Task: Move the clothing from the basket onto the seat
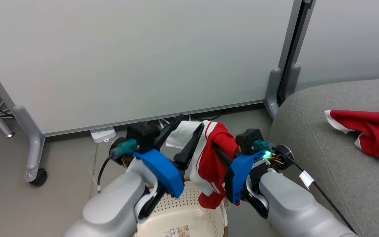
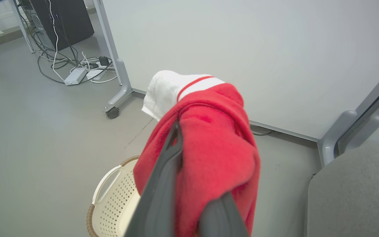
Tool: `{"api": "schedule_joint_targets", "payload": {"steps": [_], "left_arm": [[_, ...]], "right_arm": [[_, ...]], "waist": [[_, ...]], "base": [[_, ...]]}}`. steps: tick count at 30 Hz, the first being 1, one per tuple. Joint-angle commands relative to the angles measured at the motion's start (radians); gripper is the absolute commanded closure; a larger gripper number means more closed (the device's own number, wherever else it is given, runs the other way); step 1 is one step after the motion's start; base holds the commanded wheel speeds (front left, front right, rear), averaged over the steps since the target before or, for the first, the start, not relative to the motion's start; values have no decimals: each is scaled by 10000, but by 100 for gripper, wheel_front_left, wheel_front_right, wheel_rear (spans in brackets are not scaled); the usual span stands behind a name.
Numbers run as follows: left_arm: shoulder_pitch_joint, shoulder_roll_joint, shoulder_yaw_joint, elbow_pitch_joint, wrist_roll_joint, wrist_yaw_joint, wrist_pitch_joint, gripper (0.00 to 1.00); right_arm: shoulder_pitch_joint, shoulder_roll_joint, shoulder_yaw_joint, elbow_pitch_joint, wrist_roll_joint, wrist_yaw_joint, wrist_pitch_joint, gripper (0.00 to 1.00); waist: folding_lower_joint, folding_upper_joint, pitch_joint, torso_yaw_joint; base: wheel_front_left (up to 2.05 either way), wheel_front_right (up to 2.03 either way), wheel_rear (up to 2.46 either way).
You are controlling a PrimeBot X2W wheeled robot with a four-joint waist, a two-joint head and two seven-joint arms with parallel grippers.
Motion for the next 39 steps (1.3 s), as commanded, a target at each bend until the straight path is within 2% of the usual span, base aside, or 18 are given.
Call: {"api": "schedule_joint_targets", "payload": {"steps": [1, 9, 15, 24, 30, 34, 39], "left_arm": [[582, 164, 331, -354, 319, 112, -24, 0], [3584, 791, 2743, -2786, 2661, 677, -26, 0], [5005, 737, 3973, -3395, 3528, 663, -29, 0], [5752, 451, 4949, -3352, 4328, 175, -28, 0], [5842, 240, 5447, -3255, 4651, 14, -29, 0], [5980, 122, 5692, -3167, 4835, -86, -29, 0], [5964, 5, 5886, -3134, 5056, -232, -29, 0]], "right_arm": [[-141, 9, -47, 24, -3, -3, -84, 100], [-175, 8, -165, 138, -75, -3, -256, 100], [-133, 8, -270, 265, -127, -3, -329, 100], [-94, 8, -324, 268, -108, -3, -365, 100], [-85, 8, -257, 136, -56, -3, -297, 100], [-97, 3, -269, 130, -30, -3, -291, 100], [-226, 1, -313, 165, -62, -3, -305, 100]], "waist": [[1, -1, 11, -3], [1, -1, 72, 15], [1, -1, 126, 32], [1, -1, 207, 4], [1, -1, 247, -111], [1, -1, 294, -368], [1, -1, 419, -999]], "base": [[0, 0, 0], [0, 0, 0], [0, 0, 0], [0, 0, 0], [0, 0, 0], [0, 0, 0], [0, 0, 0]]}}
